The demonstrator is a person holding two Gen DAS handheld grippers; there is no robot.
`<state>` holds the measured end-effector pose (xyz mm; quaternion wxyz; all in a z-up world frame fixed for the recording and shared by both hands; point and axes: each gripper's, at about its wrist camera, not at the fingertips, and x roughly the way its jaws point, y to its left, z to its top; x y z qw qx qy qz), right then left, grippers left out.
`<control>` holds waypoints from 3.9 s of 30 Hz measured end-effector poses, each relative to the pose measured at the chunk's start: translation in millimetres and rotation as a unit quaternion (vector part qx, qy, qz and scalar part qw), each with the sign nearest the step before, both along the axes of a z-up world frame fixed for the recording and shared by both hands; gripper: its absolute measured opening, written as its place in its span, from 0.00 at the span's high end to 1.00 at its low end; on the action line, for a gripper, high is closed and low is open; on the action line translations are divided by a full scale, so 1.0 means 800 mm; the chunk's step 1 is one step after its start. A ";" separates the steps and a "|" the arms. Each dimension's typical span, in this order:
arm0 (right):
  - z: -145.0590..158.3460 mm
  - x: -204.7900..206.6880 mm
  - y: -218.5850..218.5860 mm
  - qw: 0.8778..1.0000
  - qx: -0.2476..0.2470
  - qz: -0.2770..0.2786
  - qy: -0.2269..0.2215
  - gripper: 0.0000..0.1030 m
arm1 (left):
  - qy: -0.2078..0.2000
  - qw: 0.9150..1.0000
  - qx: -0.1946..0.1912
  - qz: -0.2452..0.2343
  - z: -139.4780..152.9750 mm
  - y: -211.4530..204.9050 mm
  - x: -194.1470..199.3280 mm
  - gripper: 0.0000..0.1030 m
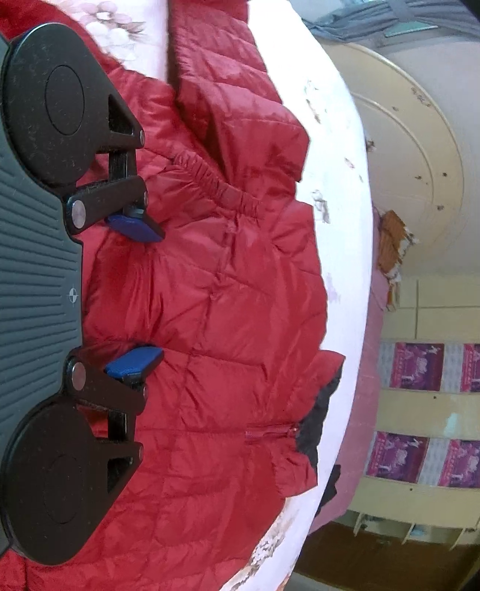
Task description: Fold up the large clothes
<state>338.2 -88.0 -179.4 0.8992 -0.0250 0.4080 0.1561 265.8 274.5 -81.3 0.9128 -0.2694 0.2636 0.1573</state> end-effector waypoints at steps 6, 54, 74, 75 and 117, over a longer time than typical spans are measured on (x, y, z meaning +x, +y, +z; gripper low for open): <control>0.021 -0.010 -0.030 0.999 0.027 -0.029 -0.015 0.39 | -0.025 0.991 0.027 -0.126 0.034 -0.092 0.038 0.96; 0.074 -0.023 -0.115 0.983 0.164 -0.075 -0.031 0.08 | 0.121 0.944 0.184 -0.245 -0.070 -0.212 0.056 0.31; 0.092 -0.004 -0.172 0.986 0.088 -0.123 -0.068 0.83 | 0.089 0.934 0.239 -0.249 -0.070 -0.236 0.091 0.53; 0.096 -0.006 -0.181 0.986 0.080 -0.130 -0.074 0.83 | 0.091 0.933 0.242 -0.251 -0.072 -0.238 0.093 0.53; 0.028 0.011 -0.242 0.982 -0.022 -0.187 -0.026 0.52 | 0.103 0.933 0.167 -0.301 -0.062 -0.277 0.183 0.90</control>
